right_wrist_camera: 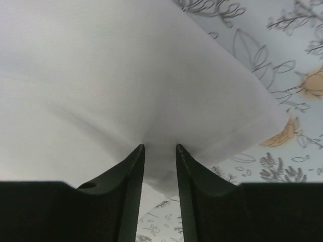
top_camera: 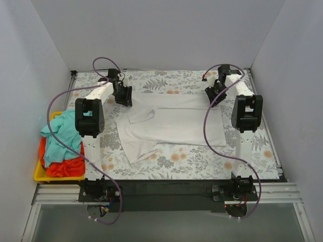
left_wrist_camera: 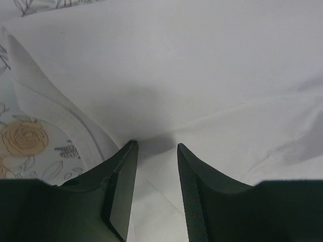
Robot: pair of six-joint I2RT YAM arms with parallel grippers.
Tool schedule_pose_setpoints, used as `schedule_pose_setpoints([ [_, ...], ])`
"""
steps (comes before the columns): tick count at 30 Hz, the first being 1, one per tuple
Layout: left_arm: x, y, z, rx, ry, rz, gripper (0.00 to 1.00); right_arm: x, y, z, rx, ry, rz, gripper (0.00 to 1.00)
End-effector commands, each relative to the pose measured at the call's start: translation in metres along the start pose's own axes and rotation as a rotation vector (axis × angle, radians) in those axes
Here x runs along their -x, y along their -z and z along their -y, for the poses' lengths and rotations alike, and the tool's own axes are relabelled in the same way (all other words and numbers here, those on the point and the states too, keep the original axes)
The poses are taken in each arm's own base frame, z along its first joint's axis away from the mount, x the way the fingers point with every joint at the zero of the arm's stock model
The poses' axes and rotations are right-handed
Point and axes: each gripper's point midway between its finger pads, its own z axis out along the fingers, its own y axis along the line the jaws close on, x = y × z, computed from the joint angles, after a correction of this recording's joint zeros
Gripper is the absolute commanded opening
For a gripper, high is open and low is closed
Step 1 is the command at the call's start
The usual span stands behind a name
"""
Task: Fold and stack the t-shirts
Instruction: Fold the tshirt
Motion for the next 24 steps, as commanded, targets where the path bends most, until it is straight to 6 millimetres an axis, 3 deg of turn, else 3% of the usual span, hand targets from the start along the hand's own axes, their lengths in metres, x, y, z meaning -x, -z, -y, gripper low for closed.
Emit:
schedule_pose_setpoints([
  [1, 0.014, 0.006, 0.004, -0.038, -0.026, 0.006, 0.37, 0.024, 0.016, 0.021, -0.082, 0.043, 0.069, 0.41],
  [3, 0.032, 0.036, 0.023, -0.100, -0.063, 0.071, 0.44, 0.036, 0.039, 0.017, -0.094, 0.068, 0.118, 0.48],
  [4, 0.038, 0.050, 0.032, -0.132, -0.078, 0.102, 0.46, 0.046, 0.065, 0.009, -0.093, 0.092, 0.175, 0.52],
  [6, 0.049, 0.092, 0.059, -0.208, -0.150, 0.179, 0.51, 0.042, 0.084, -0.007, -0.070, 0.125, 0.193, 0.60],
  [7, 0.046, 0.104, 0.067, -0.231, -0.178, 0.192, 0.59, 0.047, 0.114, -0.018, -0.083, 0.173, 0.245, 0.62],
  [8, 0.049, 0.135, 0.079, -0.248, -0.247, 0.248, 0.65, 0.044, 0.125, -0.026, -0.083, 0.196, 0.254, 0.69],
  [9, 0.034, 0.137, 0.082, -0.260, -0.254, 0.230, 0.70, 0.028, 0.122, -0.039, -0.050, 0.210, 0.227, 0.73],
  [10, 0.027, 0.147, 0.087, -0.270, -0.290, 0.236, 0.73, 0.025, 0.145, -0.050, -0.066, 0.255, 0.261, 0.78],
  [11, 0.014, 0.166, 0.101, -0.320, -0.321, 0.231, 0.74, 0.014, 0.148, -0.060, -0.051, 0.269, 0.248, 0.81],
  [12, -0.005, 0.165, 0.102, -0.335, -0.363, 0.200, 0.74, -0.007, 0.137, -0.074, -0.009, 0.276, 0.204, 0.81],
  [13, -0.017, 0.168, 0.105, -0.348, -0.371, 0.185, 0.74, -0.017, 0.149, -0.086, -0.015, 0.305, 0.213, 0.81],
  [14, -0.031, 0.179, 0.110, -0.359, -0.382, 0.175, 0.74, -0.029, 0.148, -0.093, -0.010, 0.333, 0.193, 0.78],
  [15, -0.043, 0.182, 0.114, -0.381, -0.395, 0.163, 0.74, -0.040, 0.144, -0.103, -0.001, 0.361, 0.171, 0.75],
  [16, -0.064, 0.182, 0.115, -0.390, -0.401, 0.138, 0.71, -0.069, 0.134, -0.113, 0.012, 0.362, 0.110, 0.68],
  [19, -0.097, 0.178, 0.119, -0.424, -0.397, 0.089, 0.67, -0.108, 0.112, -0.128, 0.030, 0.394, 0.023, 0.59],
  [20, -0.103, 0.180, 0.122, -0.433, -0.397, 0.084, 0.65, -0.112, 0.105, -0.128, 0.022, 0.406, 0.016, 0.53],
  [24, -0.122, 0.176, 0.126, -0.441, -0.414, 0.043, 0.61, -0.137, 0.074, -0.141, 0.016, 0.461, -0.049, 0.48],
])
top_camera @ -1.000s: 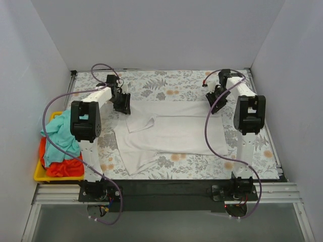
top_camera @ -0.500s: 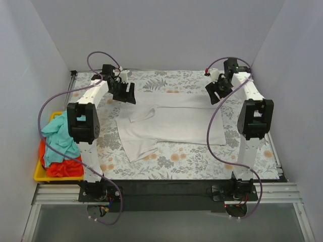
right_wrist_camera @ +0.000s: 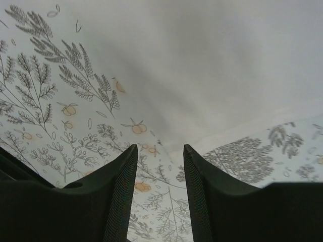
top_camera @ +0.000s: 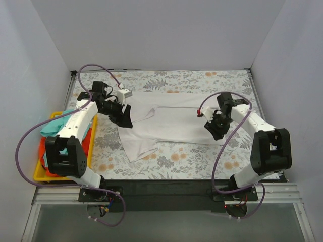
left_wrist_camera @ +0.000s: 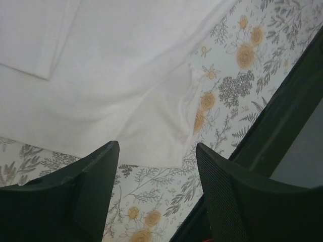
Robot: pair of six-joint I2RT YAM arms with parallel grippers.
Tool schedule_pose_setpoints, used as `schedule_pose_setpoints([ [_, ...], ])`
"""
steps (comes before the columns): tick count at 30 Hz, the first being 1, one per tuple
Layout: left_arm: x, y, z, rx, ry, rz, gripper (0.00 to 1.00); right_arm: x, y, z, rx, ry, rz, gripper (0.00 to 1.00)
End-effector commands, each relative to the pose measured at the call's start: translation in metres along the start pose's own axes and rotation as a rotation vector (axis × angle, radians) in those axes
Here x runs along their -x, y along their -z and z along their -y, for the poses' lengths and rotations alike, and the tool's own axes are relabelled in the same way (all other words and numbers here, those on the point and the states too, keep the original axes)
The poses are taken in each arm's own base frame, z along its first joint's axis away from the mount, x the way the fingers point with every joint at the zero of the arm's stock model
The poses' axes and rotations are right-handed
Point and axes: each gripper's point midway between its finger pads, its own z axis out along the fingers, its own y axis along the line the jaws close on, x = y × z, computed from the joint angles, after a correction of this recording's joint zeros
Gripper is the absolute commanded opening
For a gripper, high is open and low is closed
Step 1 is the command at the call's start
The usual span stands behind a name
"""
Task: Fold and stack the t-shirts
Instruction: Fold the tshirt
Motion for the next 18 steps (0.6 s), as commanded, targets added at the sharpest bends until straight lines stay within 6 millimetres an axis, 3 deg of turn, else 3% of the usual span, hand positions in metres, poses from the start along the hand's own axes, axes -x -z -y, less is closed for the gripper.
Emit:
schedule_pose_setpoints([
  [1, -0.015, -0.004, 0.012, -0.028, -0.036, -0.044, 0.61, -0.008, -0.018, 0.003, -0.073, 0.087, -0.039, 0.48],
  [3, -0.019, -0.005, 0.012, -0.015, -0.044, -0.050, 0.61, -0.022, -0.034, -0.007, -0.063, 0.118, -0.089, 0.48],
  [7, -0.027, -0.007, 0.010, 0.005, -0.050, -0.074, 0.61, -0.032, -0.045, -0.001, -0.117, 0.138, -0.122, 0.50],
  [18, -0.039, -0.011, 0.012, 0.010, -0.081, -0.116, 0.61, -0.030, -0.035, 0.001, -0.153, 0.158, -0.107, 0.50],
])
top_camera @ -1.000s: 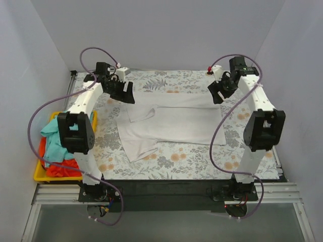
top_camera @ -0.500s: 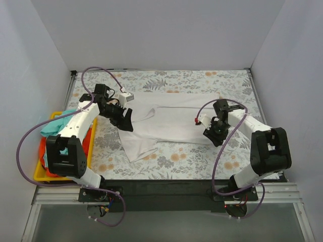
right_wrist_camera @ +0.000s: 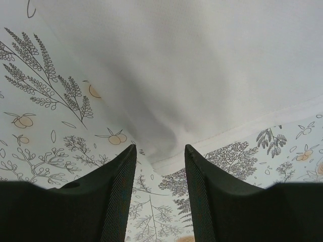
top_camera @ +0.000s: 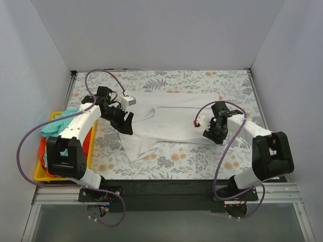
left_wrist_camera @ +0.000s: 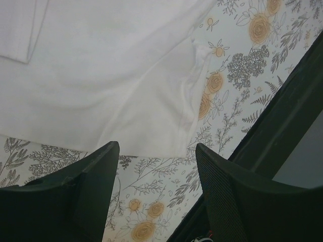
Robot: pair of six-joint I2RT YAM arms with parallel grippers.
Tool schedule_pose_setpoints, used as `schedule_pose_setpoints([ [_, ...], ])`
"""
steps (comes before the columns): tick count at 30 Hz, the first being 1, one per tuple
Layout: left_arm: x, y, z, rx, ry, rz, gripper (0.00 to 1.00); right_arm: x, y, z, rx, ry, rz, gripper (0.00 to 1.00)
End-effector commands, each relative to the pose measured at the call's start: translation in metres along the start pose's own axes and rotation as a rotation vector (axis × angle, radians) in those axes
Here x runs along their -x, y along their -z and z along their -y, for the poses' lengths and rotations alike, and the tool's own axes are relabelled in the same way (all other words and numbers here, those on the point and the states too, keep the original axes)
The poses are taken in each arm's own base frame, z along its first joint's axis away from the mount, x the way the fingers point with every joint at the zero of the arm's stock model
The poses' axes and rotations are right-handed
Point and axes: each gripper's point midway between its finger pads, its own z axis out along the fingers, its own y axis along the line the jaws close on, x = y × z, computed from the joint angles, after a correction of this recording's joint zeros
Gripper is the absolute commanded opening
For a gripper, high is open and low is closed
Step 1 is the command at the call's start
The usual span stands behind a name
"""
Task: Fold and stack the t-shirts
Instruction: Fold the tshirt
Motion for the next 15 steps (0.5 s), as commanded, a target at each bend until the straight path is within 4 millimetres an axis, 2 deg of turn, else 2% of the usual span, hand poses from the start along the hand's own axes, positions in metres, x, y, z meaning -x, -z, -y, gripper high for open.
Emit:
schedule_pose_setpoints([
  [1, -0.004, 0.000, 0.009, 0.013, -0.074, -0.016, 0.61, 0.000, 0.003, 0.003, -0.025, 0.021, 0.008, 0.49],
  [6, -0.023, -0.013, 0.015, 0.040, -0.166, -0.090, 0.62, -0.018, -0.017, -0.003, -0.008, 0.031, -0.066, 0.44],
  [10, -0.047, -0.025, 0.019, 0.079, -0.260, -0.169, 0.64, -0.020, -0.028, -0.003, -0.005, 0.016, -0.080, 0.36],
  [12, -0.061, -0.031, 0.008, 0.131, -0.333, -0.217, 0.65, -0.018, -0.028, 0.000, -0.009, 0.008, -0.079, 0.24],
  [13, -0.058, -0.035, 0.006, 0.158, -0.376, -0.211, 0.65, -0.019, -0.028, 0.002, -0.014, 0.005, -0.083, 0.11],
  [14, -0.064, -0.036, 0.000, 0.195, -0.394, -0.243, 0.65, -0.018, -0.028, 0.003, -0.017, 0.004, -0.085, 0.04],
  [15, -0.076, -0.040, -0.003, 0.202, -0.414, -0.278, 0.65, -0.018, -0.027, 0.004, -0.021, 0.004, -0.087, 0.01],
])
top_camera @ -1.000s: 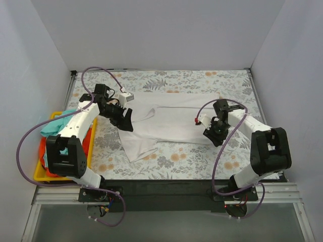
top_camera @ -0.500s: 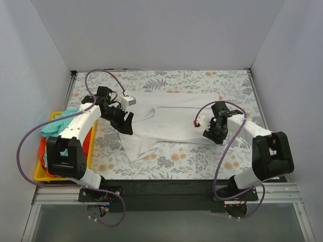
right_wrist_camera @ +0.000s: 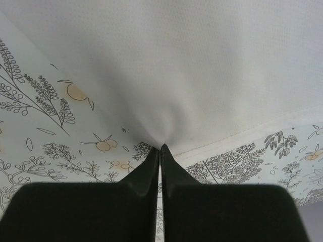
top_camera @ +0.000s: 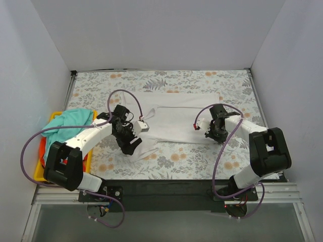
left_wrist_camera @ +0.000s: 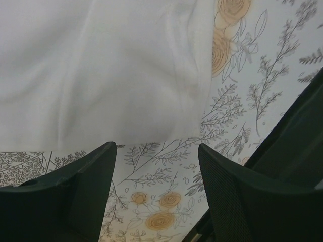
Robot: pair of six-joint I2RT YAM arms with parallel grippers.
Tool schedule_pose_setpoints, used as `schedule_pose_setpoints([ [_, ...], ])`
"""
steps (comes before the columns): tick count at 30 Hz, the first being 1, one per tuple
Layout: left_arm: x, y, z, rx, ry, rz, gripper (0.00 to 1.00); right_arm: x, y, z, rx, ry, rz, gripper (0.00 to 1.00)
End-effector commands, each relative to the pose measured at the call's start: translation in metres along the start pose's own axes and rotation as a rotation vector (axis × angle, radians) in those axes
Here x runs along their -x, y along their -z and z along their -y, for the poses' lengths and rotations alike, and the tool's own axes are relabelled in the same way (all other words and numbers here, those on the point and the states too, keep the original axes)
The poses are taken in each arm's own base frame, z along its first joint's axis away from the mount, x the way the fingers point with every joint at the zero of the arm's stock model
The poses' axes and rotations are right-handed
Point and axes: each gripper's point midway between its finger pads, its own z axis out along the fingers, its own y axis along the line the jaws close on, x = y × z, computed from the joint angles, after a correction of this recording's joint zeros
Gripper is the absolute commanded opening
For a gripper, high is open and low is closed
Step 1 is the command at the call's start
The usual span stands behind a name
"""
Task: Fold and stack the t-shirts
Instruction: Fold the tshirt
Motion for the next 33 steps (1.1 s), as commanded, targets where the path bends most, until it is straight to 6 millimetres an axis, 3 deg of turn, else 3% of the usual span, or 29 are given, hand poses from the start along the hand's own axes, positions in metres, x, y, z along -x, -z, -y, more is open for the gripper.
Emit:
schedule_pose_setpoints([
  [1, -0.008, -0.005, -0.020, 0.155, -0.152, -0.054, 0.65, -0.002, -0.012, 0.000, 0.007, -0.007, -0.014, 0.01],
  [7, -0.022, -0.021, -0.022, 0.167, -0.197, -0.105, 0.62, 0.005, -0.008, 0.004, 0.011, -0.007, 0.002, 0.01],
  [16, -0.041, -0.050, -0.013, 0.148, -0.218, -0.142, 0.50, 0.009, -0.008, 0.005, 0.028, -0.014, 0.006, 0.01],
  [18, -0.046, -0.055, -0.008, 0.135, -0.207, -0.151, 0.42, 0.010, -0.008, 0.006, 0.030, -0.012, 0.005, 0.01],
  [19, -0.047, -0.056, -0.006, 0.132, -0.210, -0.158, 0.30, 0.009, -0.007, 0.005, 0.031, -0.011, 0.002, 0.01],
  [21, -0.052, -0.056, -0.002, 0.117, -0.207, -0.174, 0.20, 0.009, -0.006, 0.005, 0.032, -0.011, 0.005, 0.01],
  [22, -0.052, -0.054, -0.002, 0.119, -0.209, -0.172, 0.10, 0.009, -0.005, 0.003, 0.041, -0.011, 0.007, 0.01],
  [24, -0.048, -0.046, 0.004, 0.105, -0.201, -0.163, 0.00, 0.007, -0.001, -0.002, 0.058, -0.010, 0.008, 0.01],
  [30, -0.035, -0.004, 0.024, 0.066, -0.214, -0.133, 0.00, 0.000, 0.026, -0.023, 0.073, 0.015, 0.057, 0.01],
  [33, -0.022, 0.016, 0.021, 0.092, -0.219, -0.109, 0.00, 0.000, 0.040, -0.023, 0.049, 0.032, 0.091, 0.01],
])
